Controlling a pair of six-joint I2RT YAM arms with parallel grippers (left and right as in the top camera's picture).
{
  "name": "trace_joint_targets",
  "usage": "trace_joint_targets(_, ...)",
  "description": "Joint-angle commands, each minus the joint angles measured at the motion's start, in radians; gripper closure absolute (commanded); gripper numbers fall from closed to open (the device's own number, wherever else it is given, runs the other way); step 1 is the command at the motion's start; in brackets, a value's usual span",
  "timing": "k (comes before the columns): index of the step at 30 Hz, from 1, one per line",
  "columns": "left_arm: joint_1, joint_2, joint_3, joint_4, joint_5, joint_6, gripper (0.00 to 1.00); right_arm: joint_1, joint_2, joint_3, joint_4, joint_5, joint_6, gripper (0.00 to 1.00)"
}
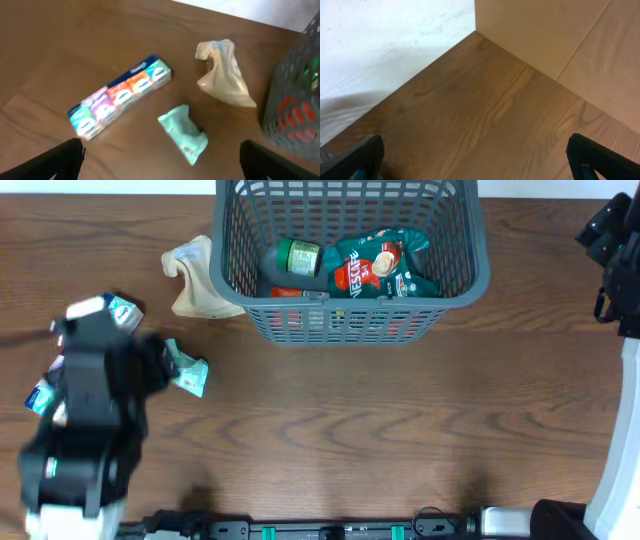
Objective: Pack container
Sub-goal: 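Move the left gripper down onto the pale green wrapper and grasp it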
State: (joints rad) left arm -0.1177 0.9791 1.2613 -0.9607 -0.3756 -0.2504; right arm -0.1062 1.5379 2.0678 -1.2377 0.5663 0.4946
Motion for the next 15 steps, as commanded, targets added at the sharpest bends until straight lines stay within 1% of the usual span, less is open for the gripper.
trace_joint_targets(1, 0.005, 0.08, 0.029, -0.004, 0.095, 0.002, 0.01, -0.004, 0.003, 0.0, -0.001, 0.005, 0.017, 0.01)
trace_joint_targets(6, 0.005, 0.177, 0.028, 0.038, 0.105, 0.015, 0.01, -0.004, 0.003, 0.0, -0.001, 0.005, 0.017, 0.01)
trace_joint_targets(7, 0.006, 0.193, 0.028, 0.043, 0.105, -0.006, 0.01, -0.004, 0.003, 0.0, -0.001, 0.005, 0.018, 0.01)
trace_joint_targets(8, 0.007, 0.21, 0.028, 0.047, 0.105, -0.061, 0.01, -0.004, 0.003, 0.0, -0.001, 0.005, 0.018, 0.01)
trace_joint_targets(10, 0.016, 0.246, 0.028, 0.037, 0.105, -0.238, 0.02, -0.004, 0.003, 0.0, -0.001, 0.005, 0.018, 0.01)
trace_joint_targets(11, 0.019, 0.255, 0.028, 0.033, 0.105, -0.285, 0.01, -0.004, 0.003, 0.0, -0.001, 0.005, 0.018, 0.01)
trace_joint_targets(13, 0.031, 0.285, 0.027, 0.02, 0.107, -0.432, 0.01, -0.004, 0.003, 0.0, -0.001, 0.005, 0.018, 0.01)
trace_joint_targets(15, 0.036, 0.32, 0.027, 0.021, 0.11, -0.517, 0.01, -0.004, 0.003, 0.0, -0.001, 0.005, 0.018, 0.01)
